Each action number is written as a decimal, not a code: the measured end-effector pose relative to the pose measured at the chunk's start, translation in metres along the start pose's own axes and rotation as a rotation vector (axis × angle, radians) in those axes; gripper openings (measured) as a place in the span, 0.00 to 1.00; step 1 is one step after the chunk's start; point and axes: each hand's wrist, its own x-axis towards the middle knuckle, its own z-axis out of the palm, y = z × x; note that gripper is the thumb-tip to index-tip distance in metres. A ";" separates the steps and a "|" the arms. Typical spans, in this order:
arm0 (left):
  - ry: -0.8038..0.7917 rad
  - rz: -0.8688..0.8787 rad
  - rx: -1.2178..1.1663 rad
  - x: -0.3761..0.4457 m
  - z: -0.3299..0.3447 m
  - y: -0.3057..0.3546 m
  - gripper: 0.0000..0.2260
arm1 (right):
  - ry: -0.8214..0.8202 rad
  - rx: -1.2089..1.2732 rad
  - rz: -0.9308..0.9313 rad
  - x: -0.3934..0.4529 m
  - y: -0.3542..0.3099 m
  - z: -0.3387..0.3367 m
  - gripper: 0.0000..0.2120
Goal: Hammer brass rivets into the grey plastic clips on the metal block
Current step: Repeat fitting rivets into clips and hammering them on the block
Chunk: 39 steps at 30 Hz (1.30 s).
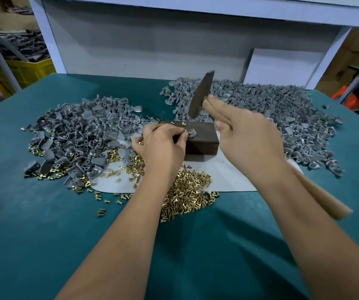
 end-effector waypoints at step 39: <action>-0.169 -0.116 -0.123 0.006 -0.009 0.004 0.06 | -0.146 -0.023 0.509 0.004 0.068 0.047 0.12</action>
